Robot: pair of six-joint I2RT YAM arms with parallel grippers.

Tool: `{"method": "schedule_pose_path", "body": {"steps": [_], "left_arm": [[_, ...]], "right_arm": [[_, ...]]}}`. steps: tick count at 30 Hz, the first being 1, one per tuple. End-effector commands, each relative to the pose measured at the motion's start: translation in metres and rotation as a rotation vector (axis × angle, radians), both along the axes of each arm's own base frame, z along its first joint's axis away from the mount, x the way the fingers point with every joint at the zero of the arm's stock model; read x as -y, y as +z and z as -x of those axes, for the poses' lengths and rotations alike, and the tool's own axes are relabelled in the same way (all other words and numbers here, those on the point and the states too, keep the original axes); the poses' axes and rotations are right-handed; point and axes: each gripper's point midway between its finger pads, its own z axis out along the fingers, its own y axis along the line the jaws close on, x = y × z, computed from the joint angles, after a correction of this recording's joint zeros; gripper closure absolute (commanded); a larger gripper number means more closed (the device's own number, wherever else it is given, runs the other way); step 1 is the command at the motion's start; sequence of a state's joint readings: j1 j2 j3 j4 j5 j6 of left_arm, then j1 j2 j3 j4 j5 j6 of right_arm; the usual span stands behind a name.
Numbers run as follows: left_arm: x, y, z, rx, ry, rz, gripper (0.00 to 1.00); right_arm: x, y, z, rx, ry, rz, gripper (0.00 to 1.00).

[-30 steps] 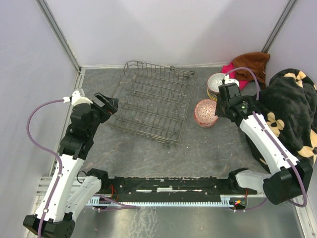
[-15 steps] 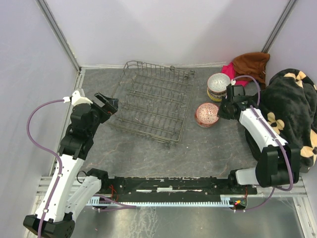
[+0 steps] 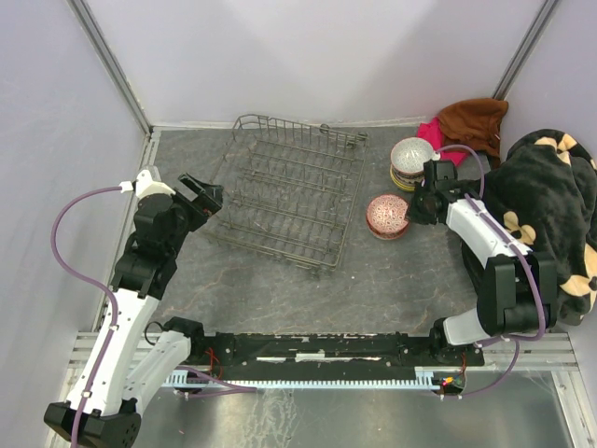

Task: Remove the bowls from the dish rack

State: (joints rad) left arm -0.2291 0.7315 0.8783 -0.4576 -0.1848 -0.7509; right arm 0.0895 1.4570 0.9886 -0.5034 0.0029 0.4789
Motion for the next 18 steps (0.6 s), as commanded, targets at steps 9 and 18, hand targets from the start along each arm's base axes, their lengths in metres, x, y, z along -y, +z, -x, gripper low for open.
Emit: {"method": "schedule_pose_path", "body": {"steps": [9,18], "left_arm": [[-0.003,0.012,-0.004,0.057,0.015,-0.011,0.01],[-0.003,0.011,-0.004,0.055,0.016,-0.007,0.01]], "right_arm": [[-0.002,0.003,-0.013,0.06,-0.025,-0.031,0.99],[-0.001,-0.002,-0.009,0.048,-0.032,-0.028,0.96]]}}
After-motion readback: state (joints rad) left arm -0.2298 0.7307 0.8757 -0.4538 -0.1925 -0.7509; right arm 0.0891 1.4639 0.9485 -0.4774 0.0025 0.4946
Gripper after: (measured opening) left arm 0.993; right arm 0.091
